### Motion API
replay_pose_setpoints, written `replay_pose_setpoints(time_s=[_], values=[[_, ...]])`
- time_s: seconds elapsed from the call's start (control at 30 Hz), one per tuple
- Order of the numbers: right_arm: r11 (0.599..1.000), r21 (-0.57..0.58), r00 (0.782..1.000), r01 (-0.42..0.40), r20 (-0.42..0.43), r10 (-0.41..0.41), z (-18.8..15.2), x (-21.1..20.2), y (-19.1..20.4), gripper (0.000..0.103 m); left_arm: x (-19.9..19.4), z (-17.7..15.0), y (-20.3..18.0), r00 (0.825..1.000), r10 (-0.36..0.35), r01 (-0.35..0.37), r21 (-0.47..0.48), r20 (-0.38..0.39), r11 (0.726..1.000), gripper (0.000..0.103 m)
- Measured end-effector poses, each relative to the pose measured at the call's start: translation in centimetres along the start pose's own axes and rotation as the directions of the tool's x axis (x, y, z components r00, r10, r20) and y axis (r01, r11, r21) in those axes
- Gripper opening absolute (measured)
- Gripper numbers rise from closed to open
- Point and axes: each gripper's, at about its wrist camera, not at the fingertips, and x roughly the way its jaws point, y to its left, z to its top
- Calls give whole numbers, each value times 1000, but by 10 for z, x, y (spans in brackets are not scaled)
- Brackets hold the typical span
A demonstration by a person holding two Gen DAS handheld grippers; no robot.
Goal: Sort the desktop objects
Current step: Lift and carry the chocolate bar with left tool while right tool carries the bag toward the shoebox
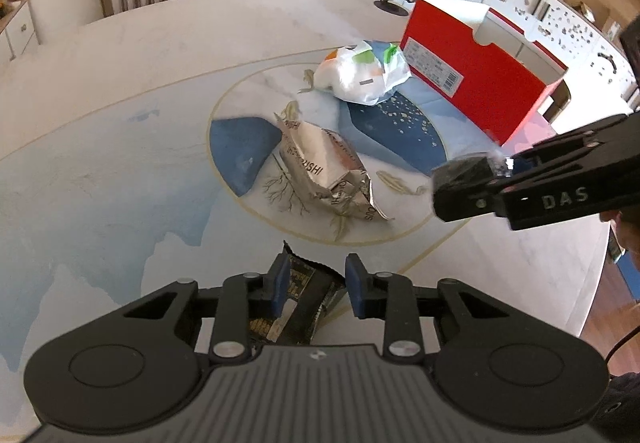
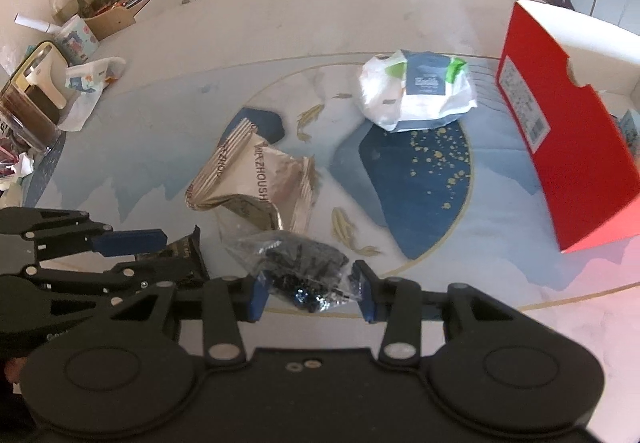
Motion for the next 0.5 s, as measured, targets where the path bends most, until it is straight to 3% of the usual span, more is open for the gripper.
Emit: replay_pose_setpoints(time_s=[0.3,0.37,0.4,0.43,0.5], values=[[999,35,1000,-1,0,1,-11,-5,-13,42,-3,-7,5,1000,4,-4,-19,16,1000,31],[999,42,1000,-3,-3,3,-14,-5,-15,42,0,-6,1,1000,0,0,7,7,1000,49],[999,44,1000,-3,-4,3,-14,-5,-15,42,1,-5,0,1000,8,-8,17,6,1000,74],[999,46,1000,-3,-4,3,-15,-6,-15,42,2,-5,-1,1000,5,-5,28,8,1000,82],[999,48,1000,-5,-3,5,-16,-6,-16,42,4,-6,-1,1000,-10,10,49,2,999,82]])
